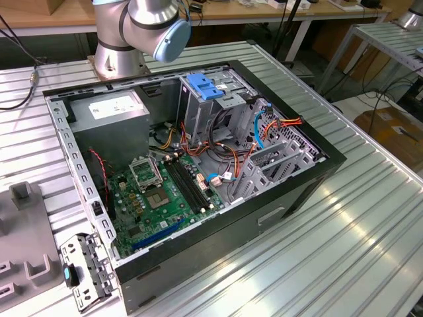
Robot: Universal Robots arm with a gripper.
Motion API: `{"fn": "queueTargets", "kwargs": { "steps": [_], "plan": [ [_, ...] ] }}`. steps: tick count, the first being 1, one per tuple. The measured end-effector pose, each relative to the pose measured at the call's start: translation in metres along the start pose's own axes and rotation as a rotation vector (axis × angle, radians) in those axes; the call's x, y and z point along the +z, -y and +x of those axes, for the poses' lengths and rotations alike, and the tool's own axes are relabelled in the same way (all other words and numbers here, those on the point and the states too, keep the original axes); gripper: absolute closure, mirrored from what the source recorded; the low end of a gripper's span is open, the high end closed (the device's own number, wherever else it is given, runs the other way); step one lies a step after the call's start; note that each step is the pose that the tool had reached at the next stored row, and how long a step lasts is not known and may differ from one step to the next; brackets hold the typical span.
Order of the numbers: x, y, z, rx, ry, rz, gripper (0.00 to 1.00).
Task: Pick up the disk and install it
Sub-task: 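Pick up the disk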
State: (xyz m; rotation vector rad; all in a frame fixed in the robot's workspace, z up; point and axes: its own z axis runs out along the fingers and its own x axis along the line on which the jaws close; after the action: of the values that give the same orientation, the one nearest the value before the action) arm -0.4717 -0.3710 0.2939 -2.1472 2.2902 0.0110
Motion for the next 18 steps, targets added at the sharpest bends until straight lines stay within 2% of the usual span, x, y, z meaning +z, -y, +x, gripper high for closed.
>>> {"fn": "queueTargets", "kwargs": {
  "steps": [12, 14, 15, 18],
  "plan": [
    [0.0, 0.001, -0.0001, 0.0, 0.0, 0.0, 0.56],
    [0.0, 0.0011, -0.0001, 0.0, -0.0001, -0.0001, 0.58],
    [0.0, 0.0011, -0.0001, 0.0, -0.0001, -0.0001, 0.63],
    [0.0, 0.0011, -0.0001, 0.0, 0.0, -0.0001, 0.63]
  ]
}}
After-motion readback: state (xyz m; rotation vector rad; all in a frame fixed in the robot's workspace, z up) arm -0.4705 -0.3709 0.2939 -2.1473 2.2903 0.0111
